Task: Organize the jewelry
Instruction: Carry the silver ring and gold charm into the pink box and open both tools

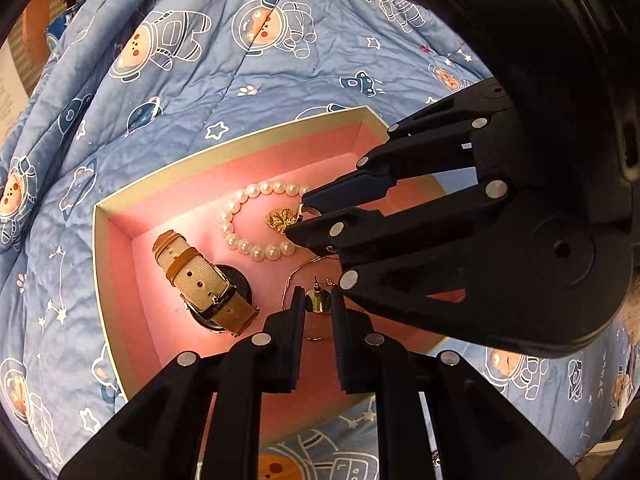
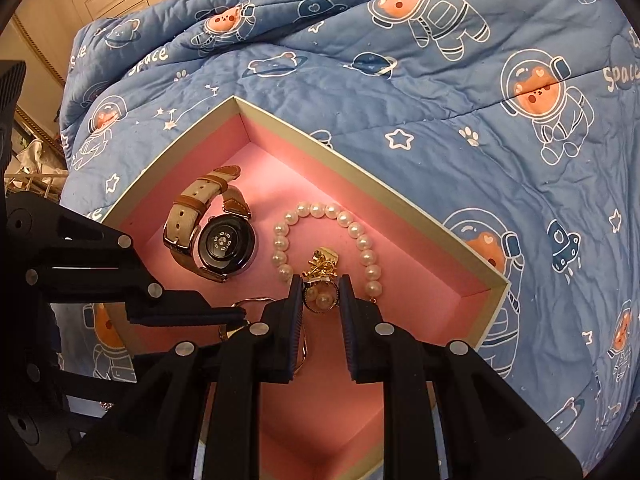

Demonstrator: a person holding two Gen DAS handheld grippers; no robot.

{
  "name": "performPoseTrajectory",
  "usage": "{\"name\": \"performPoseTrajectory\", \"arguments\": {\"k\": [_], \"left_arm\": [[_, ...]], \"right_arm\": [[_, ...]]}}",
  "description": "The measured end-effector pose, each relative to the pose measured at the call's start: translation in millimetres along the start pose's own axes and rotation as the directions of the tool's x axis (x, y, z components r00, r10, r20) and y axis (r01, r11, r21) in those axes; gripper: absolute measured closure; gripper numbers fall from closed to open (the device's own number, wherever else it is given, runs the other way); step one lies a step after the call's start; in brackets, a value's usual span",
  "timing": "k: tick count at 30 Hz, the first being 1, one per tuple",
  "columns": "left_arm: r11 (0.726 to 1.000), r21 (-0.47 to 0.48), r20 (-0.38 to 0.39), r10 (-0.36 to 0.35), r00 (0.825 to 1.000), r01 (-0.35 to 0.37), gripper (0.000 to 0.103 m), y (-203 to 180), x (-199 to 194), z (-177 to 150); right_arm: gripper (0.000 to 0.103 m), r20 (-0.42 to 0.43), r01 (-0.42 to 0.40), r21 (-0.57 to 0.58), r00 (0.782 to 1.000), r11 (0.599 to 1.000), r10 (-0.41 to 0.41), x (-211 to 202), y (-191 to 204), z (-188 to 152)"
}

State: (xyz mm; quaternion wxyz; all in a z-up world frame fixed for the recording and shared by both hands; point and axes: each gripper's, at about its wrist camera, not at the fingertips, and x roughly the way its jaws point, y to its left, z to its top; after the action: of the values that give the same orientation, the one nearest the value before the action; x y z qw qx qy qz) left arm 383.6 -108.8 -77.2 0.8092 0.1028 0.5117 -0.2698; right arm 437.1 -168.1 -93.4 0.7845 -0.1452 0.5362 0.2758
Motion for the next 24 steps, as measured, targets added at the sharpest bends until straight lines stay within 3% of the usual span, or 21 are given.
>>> {"name": "performPoseTrajectory", "arguments": {"k": [13, 21, 23, 24], "left_arm": [[1.000, -0.014, 0.010, 0.002, 1.000, -0.001, 0.090, 4.6, 6.7, -5.4], [1.000, -0.019, 0.037, -0.006, 0.999, 0.006, 0.078, 0.4, -1.9, -14.6], [1.000, -0.016, 0.049, -0.011, 0.999, 0.011, 0.073, -1.6, -5.3, -16.5], [1.000, -0.015, 0.057, -0.011, 0.998, 0.012, 0.067, -2.0, -7.3, -17.7]], "right_arm": [[0.084, 0.001, -0.005, 0.018, 1.000, 1.000, 0.005, 3.6, -0.4, 3.2], [0.080, 0.012, -0.021, 0.047, 1.000, 0.999, 0.020, 3.8, -3.0, 3.6], [0.065, 0.024, -0.033, 0.056, 0.999, 0.998, 0.032, 1.1, -3.8, 3.4], [0.051, 0.038, -0.030, 0.061, 0.999, 0.998, 0.027, -1.7, -4.2, 3.1]]}}
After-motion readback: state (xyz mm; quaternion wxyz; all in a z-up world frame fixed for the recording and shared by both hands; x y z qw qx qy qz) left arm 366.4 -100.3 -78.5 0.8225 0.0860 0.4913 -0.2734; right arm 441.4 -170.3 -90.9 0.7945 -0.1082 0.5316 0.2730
